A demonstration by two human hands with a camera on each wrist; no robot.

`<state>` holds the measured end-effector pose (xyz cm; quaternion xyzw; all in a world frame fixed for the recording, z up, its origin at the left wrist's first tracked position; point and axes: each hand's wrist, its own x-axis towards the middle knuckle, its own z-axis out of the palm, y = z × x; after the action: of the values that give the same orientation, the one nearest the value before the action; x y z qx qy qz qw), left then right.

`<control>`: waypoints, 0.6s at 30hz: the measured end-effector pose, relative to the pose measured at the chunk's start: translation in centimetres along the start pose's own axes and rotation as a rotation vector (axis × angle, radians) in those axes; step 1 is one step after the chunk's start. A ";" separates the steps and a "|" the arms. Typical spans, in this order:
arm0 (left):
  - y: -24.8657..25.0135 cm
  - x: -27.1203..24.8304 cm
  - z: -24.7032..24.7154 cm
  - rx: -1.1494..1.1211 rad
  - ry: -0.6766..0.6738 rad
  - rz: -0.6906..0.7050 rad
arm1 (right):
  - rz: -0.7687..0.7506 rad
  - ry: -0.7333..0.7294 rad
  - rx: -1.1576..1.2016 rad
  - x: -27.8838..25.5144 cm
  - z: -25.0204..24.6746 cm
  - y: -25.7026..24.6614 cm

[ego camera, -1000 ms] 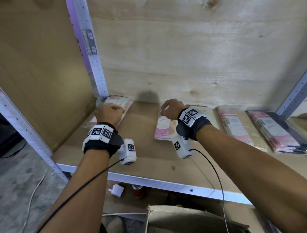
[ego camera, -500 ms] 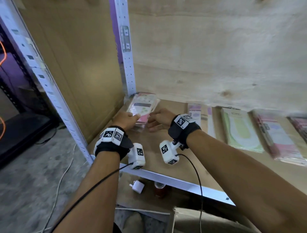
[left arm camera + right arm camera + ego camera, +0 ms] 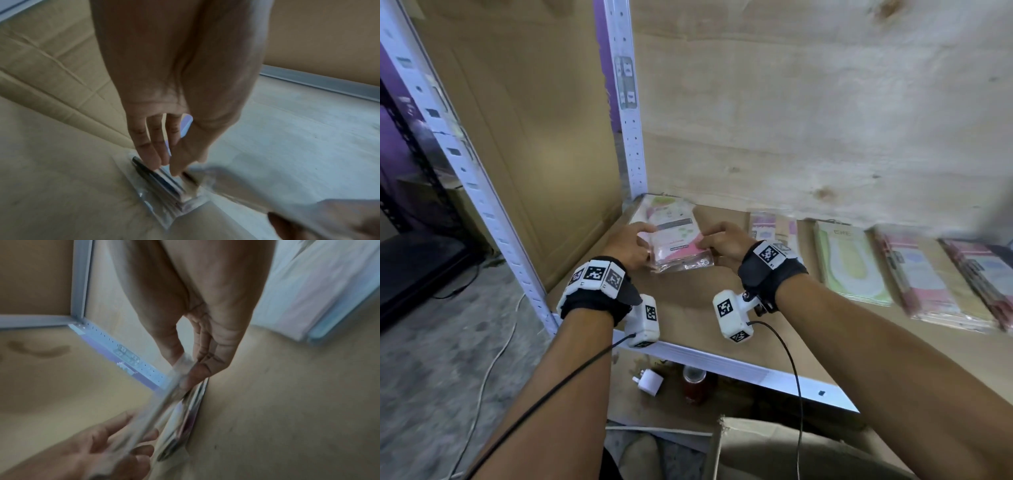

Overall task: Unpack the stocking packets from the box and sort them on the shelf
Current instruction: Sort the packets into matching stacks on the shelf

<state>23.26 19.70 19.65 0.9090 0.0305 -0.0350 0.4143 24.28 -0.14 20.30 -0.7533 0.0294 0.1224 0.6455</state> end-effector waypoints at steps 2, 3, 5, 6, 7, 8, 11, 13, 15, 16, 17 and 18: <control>1.0 -0.4 0.3 0.132 -0.007 0.089 | -0.005 0.015 0.102 -0.9 -1.6 -0.4; 1.6 -0.7 0.4 0.196 0.017 0.146 | -0.012 0.017 0.145 -1.4 -2.4 -0.7; 3.1 -1.3 0.6 0.217 0.065 0.249 | -0.021 0.018 0.221 -2.4 -4.1 -1.2; 3.9 -1.6 0.7 0.211 0.094 0.287 | -0.020 0.016 0.262 -2.9 -5.0 -1.5; 4.9 -1.8 0.8 0.223 0.135 0.330 | -0.015 0.010 0.308 -3.3 -5.9 -1.6; 6.0 -2.0 0.9 0.235 0.187 0.387 | -0.009 -0.005 0.356 -3.8 -6.8 -1.7; 8.7 -3.0 1.6 0.150 0.303 0.577 | -0.013 -0.051 0.485 -5.0 -9.6 -1.4; 10.4 -4.0 2.3 0.021 0.294 0.649 | -0.024 -0.077 0.527 -5.7 -11.1 -1.1; 10.7 -4.1 2.3 -0.063 0.272 0.654 | -0.014 -0.120 0.568 -5.7 -11.2 -1.2; 10.6 -4.1 2.2 -0.092 0.271 0.668 | -0.023 -0.141 0.585 -6.1 -11.1 -1.4; 10.7 -4.2 2.3 -0.133 0.273 0.676 | -0.039 -0.148 0.600 -6.5 -11.3 -1.4; 10.6 -3.9 2.9 -0.174 0.280 0.675 | -0.034 -0.126 0.629 -7.2 -11.7 -1.1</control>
<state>20.18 10.45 26.07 0.8253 -0.2117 0.2309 0.4699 19.22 -12.21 24.56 -0.5081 0.0129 0.1428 0.8492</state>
